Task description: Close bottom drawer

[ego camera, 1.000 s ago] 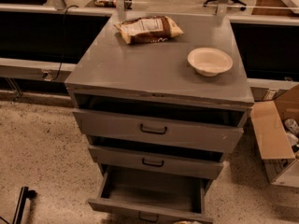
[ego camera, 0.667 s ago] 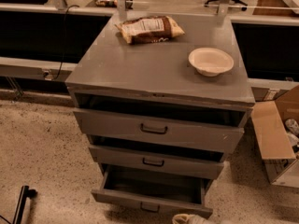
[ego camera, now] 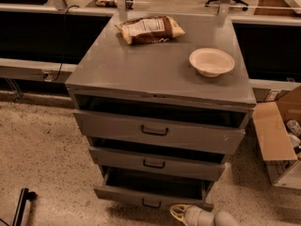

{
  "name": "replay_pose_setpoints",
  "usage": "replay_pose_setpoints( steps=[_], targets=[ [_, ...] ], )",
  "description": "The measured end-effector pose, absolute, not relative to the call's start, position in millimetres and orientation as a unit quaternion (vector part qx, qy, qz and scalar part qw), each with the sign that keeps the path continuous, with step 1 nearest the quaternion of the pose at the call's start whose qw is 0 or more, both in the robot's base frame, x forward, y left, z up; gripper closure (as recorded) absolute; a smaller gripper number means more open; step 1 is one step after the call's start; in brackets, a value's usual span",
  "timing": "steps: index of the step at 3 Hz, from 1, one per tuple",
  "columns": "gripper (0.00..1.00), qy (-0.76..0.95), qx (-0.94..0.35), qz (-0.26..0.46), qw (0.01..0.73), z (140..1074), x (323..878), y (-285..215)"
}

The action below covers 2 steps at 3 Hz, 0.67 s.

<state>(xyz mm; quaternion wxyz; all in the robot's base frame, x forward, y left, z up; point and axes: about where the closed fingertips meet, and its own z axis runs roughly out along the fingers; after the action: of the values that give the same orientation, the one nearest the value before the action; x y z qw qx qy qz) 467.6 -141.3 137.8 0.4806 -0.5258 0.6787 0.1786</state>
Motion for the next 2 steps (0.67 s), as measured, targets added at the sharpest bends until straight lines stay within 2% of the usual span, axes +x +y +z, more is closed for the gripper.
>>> replay_pose_setpoints(
  steps=[2],
  targets=[
    [1.00,0.671,-0.520,0.147,0.508,161,528,-142]
  ],
)
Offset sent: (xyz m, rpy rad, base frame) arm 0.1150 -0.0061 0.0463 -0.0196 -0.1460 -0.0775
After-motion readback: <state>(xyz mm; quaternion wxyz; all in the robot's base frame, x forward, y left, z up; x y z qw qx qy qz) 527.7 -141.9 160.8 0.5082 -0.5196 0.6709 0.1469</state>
